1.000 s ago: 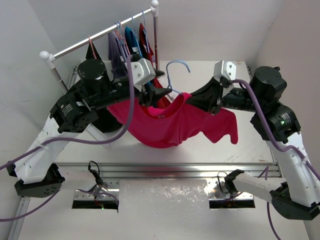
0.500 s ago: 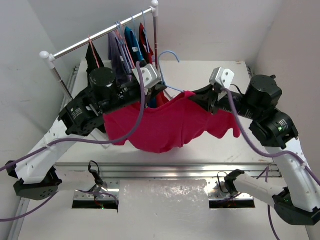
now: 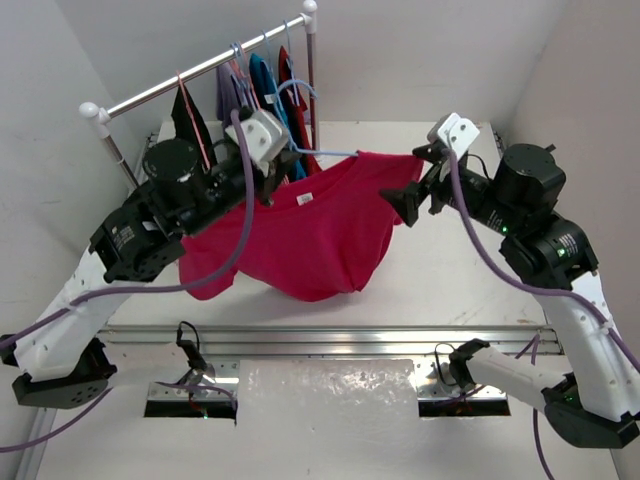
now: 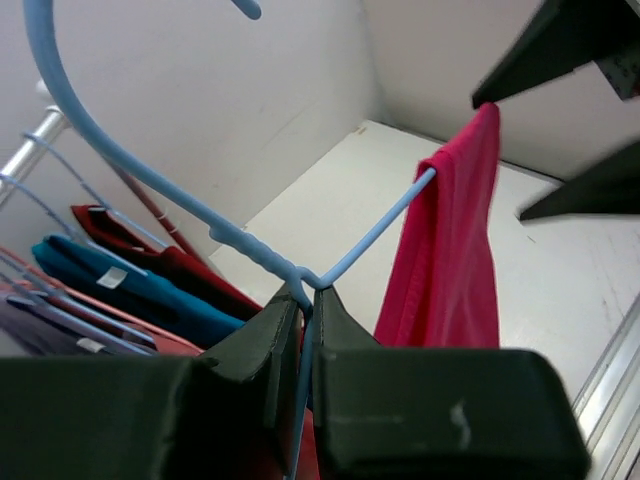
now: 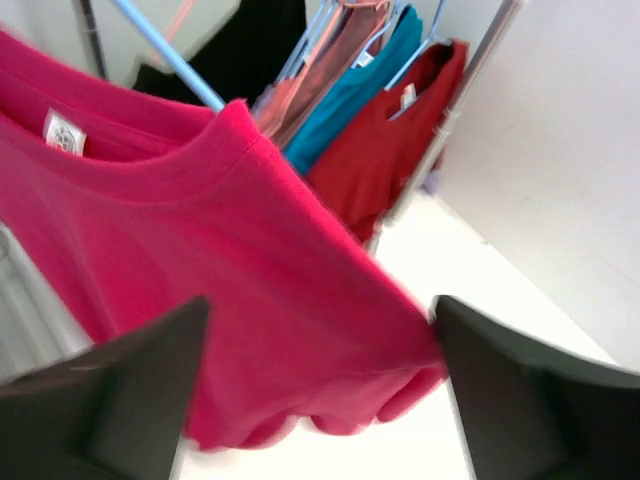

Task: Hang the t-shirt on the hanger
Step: Place the T-shirt at the clothesline.

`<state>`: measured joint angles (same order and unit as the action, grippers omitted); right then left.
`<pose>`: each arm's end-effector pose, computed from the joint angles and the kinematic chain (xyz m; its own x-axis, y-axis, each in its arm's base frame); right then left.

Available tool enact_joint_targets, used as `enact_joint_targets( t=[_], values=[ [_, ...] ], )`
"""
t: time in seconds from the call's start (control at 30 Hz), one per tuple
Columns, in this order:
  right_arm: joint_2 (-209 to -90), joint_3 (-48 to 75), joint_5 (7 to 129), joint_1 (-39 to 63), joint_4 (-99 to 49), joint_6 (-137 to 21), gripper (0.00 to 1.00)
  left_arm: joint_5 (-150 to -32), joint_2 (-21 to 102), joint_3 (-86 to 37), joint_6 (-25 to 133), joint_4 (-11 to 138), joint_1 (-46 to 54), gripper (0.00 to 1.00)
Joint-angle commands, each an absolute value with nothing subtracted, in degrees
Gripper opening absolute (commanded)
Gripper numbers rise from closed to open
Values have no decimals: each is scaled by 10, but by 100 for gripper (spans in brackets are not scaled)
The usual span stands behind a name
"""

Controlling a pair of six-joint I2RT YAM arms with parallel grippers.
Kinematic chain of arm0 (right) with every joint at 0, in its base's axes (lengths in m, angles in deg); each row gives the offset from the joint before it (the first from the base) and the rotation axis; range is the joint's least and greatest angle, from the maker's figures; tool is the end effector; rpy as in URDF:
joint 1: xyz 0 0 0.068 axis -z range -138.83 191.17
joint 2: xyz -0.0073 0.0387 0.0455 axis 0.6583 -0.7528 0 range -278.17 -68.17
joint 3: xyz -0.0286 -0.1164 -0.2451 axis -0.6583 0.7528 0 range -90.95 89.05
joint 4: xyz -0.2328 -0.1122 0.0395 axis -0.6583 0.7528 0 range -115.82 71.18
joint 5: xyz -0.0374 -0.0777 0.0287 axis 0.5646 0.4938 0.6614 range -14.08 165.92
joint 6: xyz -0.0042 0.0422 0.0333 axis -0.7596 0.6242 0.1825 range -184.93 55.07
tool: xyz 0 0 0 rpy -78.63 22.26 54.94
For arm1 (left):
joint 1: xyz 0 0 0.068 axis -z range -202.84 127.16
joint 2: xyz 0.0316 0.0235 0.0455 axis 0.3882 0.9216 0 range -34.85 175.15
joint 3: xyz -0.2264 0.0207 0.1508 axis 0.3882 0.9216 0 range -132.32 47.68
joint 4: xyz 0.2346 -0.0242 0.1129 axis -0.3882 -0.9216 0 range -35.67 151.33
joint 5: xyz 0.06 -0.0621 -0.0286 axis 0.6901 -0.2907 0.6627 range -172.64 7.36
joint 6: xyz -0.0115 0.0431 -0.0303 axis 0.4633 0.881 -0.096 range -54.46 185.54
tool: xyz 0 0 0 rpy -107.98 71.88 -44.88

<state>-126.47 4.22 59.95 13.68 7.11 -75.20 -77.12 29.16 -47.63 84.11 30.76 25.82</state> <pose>0.1561 0.0923 0.4892 0.0250 -0.1802 -0.9833 -0.6929 0.7059 -0.1469 0.1292 -0.1419 0.5307 0.2258 0.2231 -0.9483 0.6456 0.6947 0.3172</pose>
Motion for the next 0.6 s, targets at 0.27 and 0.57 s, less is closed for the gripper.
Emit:
enact_joint_targets(
  t=[0.27,0.57],
  values=[
    [-1219,13,725,138,33,-474,99,-644,424,-682,634,293,255,0],
    [-1154,112,727,138,98,-410,99,-449,591,-782,594,393,387,0]
  ],
)
